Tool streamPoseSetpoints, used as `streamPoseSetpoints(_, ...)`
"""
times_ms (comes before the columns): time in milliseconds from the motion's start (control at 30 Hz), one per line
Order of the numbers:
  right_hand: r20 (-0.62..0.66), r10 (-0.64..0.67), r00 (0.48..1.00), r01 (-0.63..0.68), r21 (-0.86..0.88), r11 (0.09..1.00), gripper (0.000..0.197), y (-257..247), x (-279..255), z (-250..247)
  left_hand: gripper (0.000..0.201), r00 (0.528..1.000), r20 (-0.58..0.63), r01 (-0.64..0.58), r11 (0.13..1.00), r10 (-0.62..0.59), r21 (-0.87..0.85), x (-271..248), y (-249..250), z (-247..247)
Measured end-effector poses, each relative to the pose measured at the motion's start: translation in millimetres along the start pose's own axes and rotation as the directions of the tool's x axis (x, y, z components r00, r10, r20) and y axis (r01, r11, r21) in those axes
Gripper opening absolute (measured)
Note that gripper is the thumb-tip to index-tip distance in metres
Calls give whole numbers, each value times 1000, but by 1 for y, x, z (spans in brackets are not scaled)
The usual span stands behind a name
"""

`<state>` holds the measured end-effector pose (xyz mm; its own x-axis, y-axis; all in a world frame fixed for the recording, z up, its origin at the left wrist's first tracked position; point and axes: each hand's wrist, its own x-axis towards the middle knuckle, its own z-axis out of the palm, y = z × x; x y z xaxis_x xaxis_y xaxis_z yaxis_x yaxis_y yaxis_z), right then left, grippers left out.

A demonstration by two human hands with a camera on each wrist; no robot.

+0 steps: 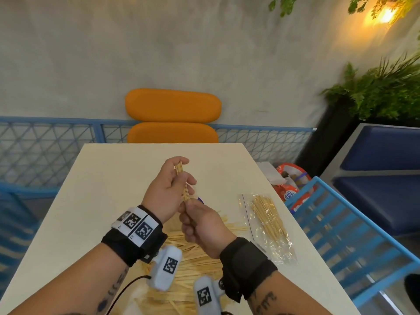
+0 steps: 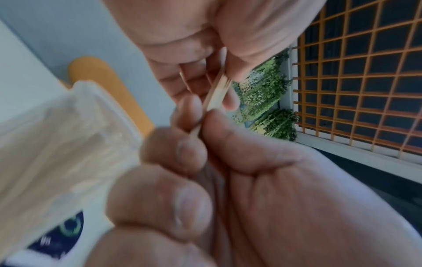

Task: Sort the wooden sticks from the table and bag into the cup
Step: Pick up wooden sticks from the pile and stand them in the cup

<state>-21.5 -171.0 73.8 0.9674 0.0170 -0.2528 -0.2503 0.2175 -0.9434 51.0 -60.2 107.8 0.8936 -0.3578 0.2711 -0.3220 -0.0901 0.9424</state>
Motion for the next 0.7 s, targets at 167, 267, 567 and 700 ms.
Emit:
streamPoseSetpoints(167, -4, -135, 991, 129, -261, 957, 31, -28, 20, -10, 42, 991, -100, -85, 995, 90, 47, 24, 12, -17)
streamPoseSetpoints(267, -126, -177, 976, 119, -374, 920, 28, -40, 29, -23, 50, 963, -240, -109, 992, 121, 64, 35, 13, -29)
streamPoseSetpoints(567, -396, -172, 902, 25, -348, 937, 25, -13, 42, -52, 39, 967, -250, 3, 979, 49, 204, 31, -21, -17)
streamPoseSetpoints(700, -384, -172, 907, 20, -369, 929, 22, -8, 44, -50, 34, 976, -210, -8, 972, 59, 235, 24, -27, -7)
